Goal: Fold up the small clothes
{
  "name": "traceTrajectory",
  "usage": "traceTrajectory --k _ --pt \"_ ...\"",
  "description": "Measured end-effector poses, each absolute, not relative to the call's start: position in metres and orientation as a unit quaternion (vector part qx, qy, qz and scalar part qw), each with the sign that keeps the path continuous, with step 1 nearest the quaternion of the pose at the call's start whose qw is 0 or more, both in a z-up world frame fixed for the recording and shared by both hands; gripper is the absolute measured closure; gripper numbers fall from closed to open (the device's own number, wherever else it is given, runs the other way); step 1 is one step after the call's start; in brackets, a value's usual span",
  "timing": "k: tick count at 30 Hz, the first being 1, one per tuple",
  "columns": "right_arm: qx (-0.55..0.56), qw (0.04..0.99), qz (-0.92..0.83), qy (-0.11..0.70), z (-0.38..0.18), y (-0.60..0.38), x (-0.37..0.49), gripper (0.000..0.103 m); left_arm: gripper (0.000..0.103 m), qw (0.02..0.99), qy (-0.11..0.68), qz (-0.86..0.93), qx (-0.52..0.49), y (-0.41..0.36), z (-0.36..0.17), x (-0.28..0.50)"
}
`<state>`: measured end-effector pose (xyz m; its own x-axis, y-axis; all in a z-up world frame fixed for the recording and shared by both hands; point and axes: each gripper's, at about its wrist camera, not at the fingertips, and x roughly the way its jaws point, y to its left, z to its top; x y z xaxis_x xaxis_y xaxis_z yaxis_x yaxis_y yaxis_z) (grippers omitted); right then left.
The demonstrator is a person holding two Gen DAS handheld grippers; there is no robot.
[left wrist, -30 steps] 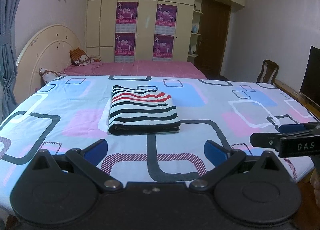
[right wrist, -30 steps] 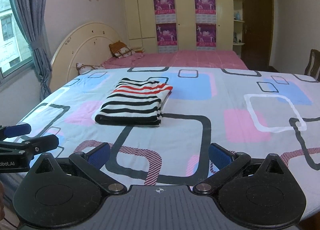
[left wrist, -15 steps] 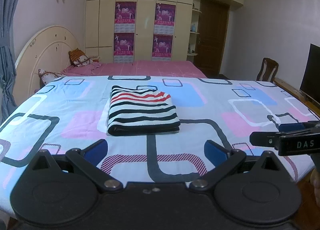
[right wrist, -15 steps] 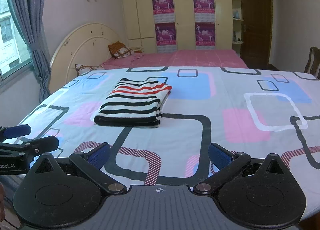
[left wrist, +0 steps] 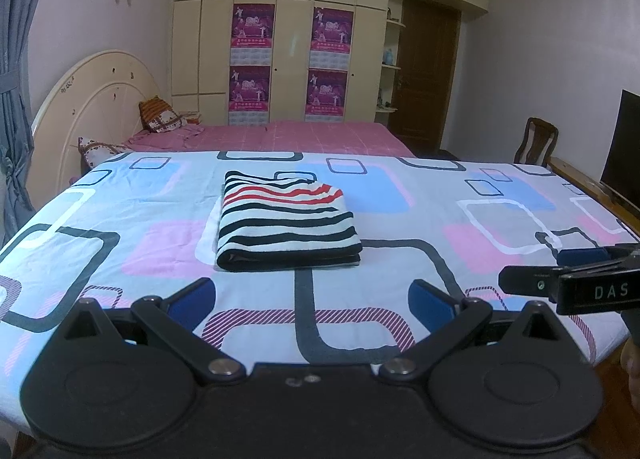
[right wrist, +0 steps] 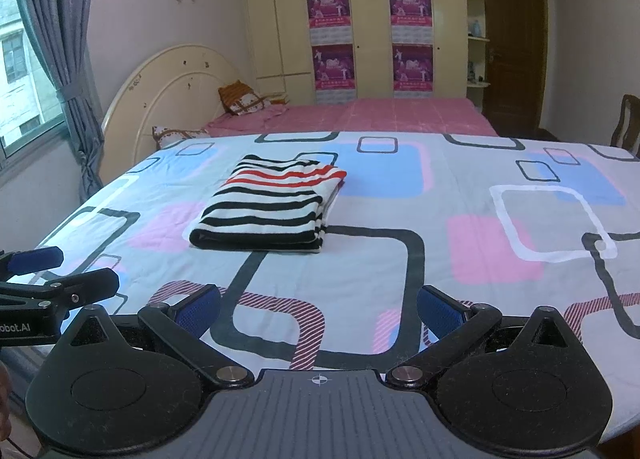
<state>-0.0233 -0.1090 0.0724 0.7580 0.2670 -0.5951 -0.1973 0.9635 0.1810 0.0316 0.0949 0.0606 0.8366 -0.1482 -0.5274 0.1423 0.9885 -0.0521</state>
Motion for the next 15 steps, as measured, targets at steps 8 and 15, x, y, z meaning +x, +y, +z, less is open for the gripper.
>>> traceTrajectory --k 8,15 --pt "0.054 0.936 0.125 0.325 0.0721 -0.1102 -0.0226 0.000 0.000 0.959 0.274 -0.076 -0.004 0.0937 0.0607 0.0315" --pt "0.054 0.936 0.124 0.325 0.0717 -0.1101 -0.0223 0.000 0.000 0.958 0.275 -0.078 -0.003 0.0938 0.0617 0.0315"
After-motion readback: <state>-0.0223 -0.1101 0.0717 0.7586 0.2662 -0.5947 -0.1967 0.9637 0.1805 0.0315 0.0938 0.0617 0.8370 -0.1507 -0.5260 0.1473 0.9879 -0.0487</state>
